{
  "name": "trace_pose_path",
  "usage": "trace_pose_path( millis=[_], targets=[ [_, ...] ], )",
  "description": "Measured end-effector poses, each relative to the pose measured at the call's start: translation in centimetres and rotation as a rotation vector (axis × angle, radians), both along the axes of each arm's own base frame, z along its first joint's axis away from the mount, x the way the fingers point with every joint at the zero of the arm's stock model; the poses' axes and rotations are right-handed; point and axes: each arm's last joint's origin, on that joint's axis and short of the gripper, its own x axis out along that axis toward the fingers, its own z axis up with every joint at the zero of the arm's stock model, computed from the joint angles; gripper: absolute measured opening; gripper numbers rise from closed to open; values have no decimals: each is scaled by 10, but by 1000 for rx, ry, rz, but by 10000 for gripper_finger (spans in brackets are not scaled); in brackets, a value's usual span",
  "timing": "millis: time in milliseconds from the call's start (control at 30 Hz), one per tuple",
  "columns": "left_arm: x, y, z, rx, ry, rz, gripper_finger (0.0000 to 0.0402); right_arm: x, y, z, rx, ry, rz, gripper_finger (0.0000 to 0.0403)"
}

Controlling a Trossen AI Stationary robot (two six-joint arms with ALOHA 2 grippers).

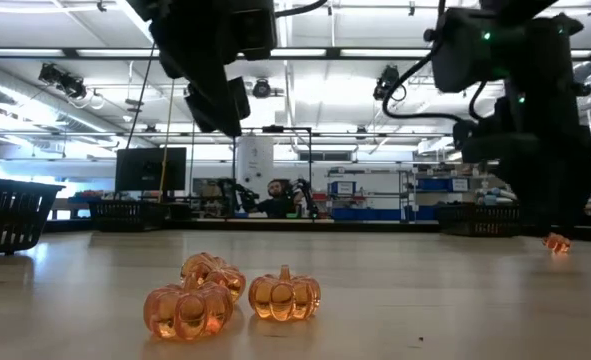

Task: Sort Halloween decoration
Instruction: Put the orange pumpkin toy into the top right black basket

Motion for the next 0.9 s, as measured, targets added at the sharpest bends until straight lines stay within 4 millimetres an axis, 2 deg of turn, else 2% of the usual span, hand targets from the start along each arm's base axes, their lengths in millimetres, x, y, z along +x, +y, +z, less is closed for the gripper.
trace_pose_path(
  millis=[333, 567, 700, 900],
  targets=[
    [-3, -11, -1, 56, 23, 73, 194, 10, -10, -17, 10, 34, 49, 190],
    [-2, -10, -1, 52, 26, 116, 194, 10, -12, -16, 63, 30, 81, 130],
    [0, -11, 0, 44, 4, 127, 194, 4, -5, -14, 80, 55, 93, 94],
    [3, -10, 2, 44, -35, 125, 194, 4, -2, -13, 65, 52, 101, 80]
  ],
)
